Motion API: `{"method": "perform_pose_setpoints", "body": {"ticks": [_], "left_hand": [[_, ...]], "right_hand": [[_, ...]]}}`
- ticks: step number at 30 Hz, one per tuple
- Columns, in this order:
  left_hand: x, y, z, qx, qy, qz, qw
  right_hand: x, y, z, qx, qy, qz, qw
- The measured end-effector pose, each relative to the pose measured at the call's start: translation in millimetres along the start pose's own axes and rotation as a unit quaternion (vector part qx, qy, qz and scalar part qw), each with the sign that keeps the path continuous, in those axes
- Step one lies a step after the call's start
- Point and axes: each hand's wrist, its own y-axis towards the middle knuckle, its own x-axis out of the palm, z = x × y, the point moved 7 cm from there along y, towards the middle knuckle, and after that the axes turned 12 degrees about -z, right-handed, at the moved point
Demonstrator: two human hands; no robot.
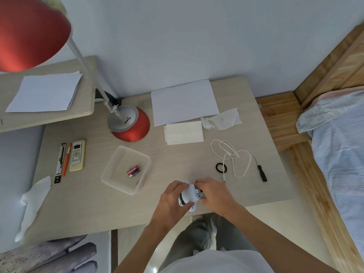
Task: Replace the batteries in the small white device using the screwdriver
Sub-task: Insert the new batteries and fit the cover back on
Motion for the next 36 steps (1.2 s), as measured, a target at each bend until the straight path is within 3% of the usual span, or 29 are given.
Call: {"method": "perform_pose_setpoints", "body": {"ticks": [22, 28, 33, 36], "left_hand": [[12.9, 2.2, -32.4, -0.068, 0.026, -0.030, 0.997], [9.4, 7.8, -27.2, -0.076, 0.030, -0.058, 0.995], [7.4, 8.9, -26.8, -0.082, 0.035, -0.063, 0.994], [7.4, 9.3, -25.1, -0.081, 0.039, -0.064, 0.994]], "right_hand": [[-6.6, -2.8, -1.0, -0.010, 0.035, 0.002, 0.999], [-9.3, -6.1, 0.8, -0.006, 0.104, 0.005, 0.995], [-6.2, 0.3, 4.1, -0.033, 0.240, -0.048, 0.969], [-7.1, 4.2, 9.5, -0.004, 0.288, -0.033, 0.957]]}}
